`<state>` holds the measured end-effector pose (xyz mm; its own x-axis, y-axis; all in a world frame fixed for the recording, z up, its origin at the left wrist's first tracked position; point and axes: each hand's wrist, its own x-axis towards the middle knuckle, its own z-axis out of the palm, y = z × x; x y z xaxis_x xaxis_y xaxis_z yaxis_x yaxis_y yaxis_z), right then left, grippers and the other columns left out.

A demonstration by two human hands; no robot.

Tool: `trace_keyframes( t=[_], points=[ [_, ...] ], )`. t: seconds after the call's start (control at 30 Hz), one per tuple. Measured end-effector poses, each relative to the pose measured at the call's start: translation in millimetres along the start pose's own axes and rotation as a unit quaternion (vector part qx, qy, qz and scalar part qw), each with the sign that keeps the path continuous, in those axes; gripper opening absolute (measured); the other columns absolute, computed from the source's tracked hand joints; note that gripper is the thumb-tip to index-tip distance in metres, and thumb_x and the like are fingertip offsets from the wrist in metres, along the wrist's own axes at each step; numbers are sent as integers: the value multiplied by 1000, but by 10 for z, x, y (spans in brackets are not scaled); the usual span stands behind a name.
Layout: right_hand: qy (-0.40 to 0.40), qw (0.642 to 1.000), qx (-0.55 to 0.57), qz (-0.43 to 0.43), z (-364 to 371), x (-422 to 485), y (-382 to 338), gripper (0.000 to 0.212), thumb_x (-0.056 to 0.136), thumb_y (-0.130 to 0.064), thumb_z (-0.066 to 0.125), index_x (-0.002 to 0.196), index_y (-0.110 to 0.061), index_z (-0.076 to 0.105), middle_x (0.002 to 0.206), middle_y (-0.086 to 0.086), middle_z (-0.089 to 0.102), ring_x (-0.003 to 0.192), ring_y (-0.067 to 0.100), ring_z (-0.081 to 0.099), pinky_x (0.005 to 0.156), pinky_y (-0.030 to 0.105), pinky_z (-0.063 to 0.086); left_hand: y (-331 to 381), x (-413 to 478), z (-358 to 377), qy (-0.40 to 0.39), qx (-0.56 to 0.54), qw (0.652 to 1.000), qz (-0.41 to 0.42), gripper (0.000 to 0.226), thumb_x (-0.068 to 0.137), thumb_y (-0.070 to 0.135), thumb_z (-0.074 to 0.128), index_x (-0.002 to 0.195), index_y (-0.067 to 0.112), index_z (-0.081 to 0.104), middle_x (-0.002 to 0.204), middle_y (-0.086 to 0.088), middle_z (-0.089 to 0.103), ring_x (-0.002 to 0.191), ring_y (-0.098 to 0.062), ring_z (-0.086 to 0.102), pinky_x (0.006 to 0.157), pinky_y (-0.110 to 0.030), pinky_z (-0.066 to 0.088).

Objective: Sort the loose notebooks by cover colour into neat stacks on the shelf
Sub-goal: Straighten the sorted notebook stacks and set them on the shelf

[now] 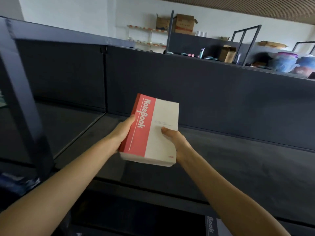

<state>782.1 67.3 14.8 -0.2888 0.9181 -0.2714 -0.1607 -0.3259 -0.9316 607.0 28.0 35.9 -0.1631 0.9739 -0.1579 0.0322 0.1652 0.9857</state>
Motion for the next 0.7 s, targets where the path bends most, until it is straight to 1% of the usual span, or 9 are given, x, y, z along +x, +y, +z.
trace_keyframes(
  t=[0.07, 0.1, 0.2, 0.23, 0.3, 0.37, 0.43, 0.57, 0.7],
  points=[
    [-13, 1000, -4, 25, 176, 60, 47, 32, 88, -22, 65, 118, -17, 55, 112, 11, 68, 99, 33, 66, 90, 56, 50, -75, -16, -174, 17, 2, 1000, -25, 41, 98, 51, 32, 108, 23, 60, 95, -5, 66, 85, -21, 64, 63, -31, 46],
    [-12, 999, -4, 38, 262, 75, 80, 29, 88, -22, 64, 116, -18, 56, 111, 11, 68, 98, 32, 67, 89, 54, 51, -107, -28, -263, 31, 2, 999, -37, 42, 98, 51, 35, 111, 20, 61, 98, -7, 67, 86, -23, 64, 64, -31, 46],
    [-1, 997, -12, 70, 489, 106, 161, 20, 88, -23, 65, 106, -16, 60, 103, 10, 70, 89, 29, 68, 75, 44, 55, -181, -27, -504, 59, -5, 996, -71, 41, 96, 50, 42, 110, 17, 62, 100, -10, 68, 84, -25, 65, 63, -32, 47],
    [5, 997, -20, 77, 559, 116, 179, 20, 88, -24, 65, 105, -15, 60, 102, 9, 70, 88, 28, 68, 74, 42, 55, -199, -21, -572, 60, -7, 995, -79, 41, 95, 50, 43, 109, 16, 62, 99, -11, 68, 83, -25, 65, 62, -31, 47],
    [19, 995, -45, 87, 672, 156, 231, 24, 87, -28, 65, 106, -15, 60, 103, 8, 70, 92, 28, 68, 79, 43, 54, -225, 17, -682, 53, 0, 995, -85, 39, 95, 49, 45, 107, 16, 62, 95, -10, 68, 81, -24, 65, 62, -31, 47],
    [38, 993, -72, 91, 749, 160, 271, 21, 88, -31, 64, 102, -16, 59, 102, 7, 70, 92, 27, 67, 86, 44, 52, -248, 45, -741, 37, 8, 996, -84, 36, 95, 47, 45, 100, 17, 63, 90, -8, 68, 79, -22, 65, 62, -30, 47],
    [57, 990, -85, 101, 773, 157, 315, 20, 87, -32, 64, 99, -16, 60, 102, 6, 70, 93, 27, 67, 89, 45, 51, -299, 72, -760, 21, 15, 996, -88, 35, 96, 46, 44, 94, 17, 64, 87, -7, 68, 76, -22, 64, 63, -30, 47],
    [78, 986, -98, 111, 782, 103, 349, 16, 89, -30, 63, 95, -16, 59, 90, 3, 69, 80, 22, 66, 69, 35, 52, -345, 92, -761, 9, 20, 994, -111, 35, 97, 43, 42, 91, 15, 63, 82, -8, 67, 72, -22, 63, 63, -29, 47],
    [97, 985, -101, 104, 790, 86, 311, 22, 87, -30, 65, 103, -14, 60, 93, 3, 69, 80, 21, 66, 66, 33, 52, -271, 92, -729, -13, 22, 993, -119, 35, 99, 41, 40, 88, 16, 62, 81, -7, 66, 71, -21, 62, 59, -29, 45]
  ],
)
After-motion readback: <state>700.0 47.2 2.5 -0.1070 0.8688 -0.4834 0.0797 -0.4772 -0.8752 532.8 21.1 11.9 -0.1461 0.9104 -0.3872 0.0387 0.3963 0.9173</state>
